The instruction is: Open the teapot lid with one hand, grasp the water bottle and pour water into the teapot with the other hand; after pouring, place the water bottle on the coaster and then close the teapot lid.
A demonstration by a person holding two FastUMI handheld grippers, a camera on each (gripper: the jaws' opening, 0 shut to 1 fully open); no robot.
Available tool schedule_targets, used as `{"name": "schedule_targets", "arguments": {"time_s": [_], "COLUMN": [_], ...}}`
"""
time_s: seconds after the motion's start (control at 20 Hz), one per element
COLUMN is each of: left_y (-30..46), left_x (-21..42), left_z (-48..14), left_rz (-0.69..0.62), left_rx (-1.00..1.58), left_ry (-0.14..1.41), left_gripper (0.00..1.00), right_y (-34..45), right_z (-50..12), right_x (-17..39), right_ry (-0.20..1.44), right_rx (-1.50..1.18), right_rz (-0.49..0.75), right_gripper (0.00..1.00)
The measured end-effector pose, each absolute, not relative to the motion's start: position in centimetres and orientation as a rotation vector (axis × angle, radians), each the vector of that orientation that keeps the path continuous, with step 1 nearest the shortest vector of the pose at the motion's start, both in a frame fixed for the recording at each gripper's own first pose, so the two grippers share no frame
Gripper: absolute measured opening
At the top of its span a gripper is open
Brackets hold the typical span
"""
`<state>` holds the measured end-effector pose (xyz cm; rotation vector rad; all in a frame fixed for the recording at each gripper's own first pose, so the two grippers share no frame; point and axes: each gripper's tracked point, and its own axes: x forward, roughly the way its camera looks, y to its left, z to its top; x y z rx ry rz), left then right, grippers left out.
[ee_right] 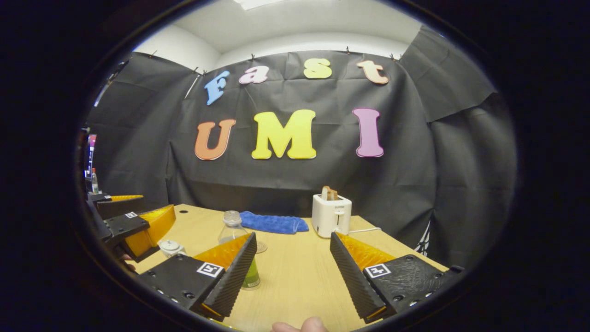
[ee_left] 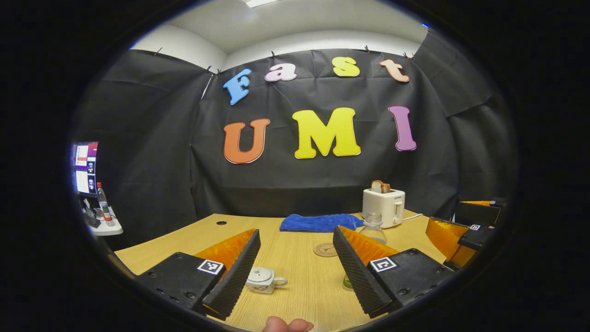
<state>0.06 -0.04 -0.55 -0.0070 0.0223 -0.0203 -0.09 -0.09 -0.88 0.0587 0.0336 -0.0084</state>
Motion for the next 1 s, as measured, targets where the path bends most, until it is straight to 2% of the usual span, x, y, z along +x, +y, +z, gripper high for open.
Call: {"name": "schedule_targets", "arguments": {"time_s": [0.4,0.45,1.0], "left_y": [-0.4,0.0,5.5], "left_x": [0.6,0.7,1.1], "left_z": [-1.5,-1.9,-9.6], "left_rz": [-0.043,-0.036,0.014], "left_rx": [0.002,0.0,-0.031], "left_ry": [0.029,0.034,0.202], "left_gripper": [0.99,0.99,0.99], "right_y": [-1.0,-1.2,-1.3], "right_z": [-2.0,-2.2,-7.5], "right_x": [0.2,0.3,1.7], "right_ry": [0.03,0.032,0.128], "right_rx": [0.055,0.053,0.061], "right_rz": [-0.004,-0.003,0.052], "right_gripper": [0.97,0.95,0.96]}}
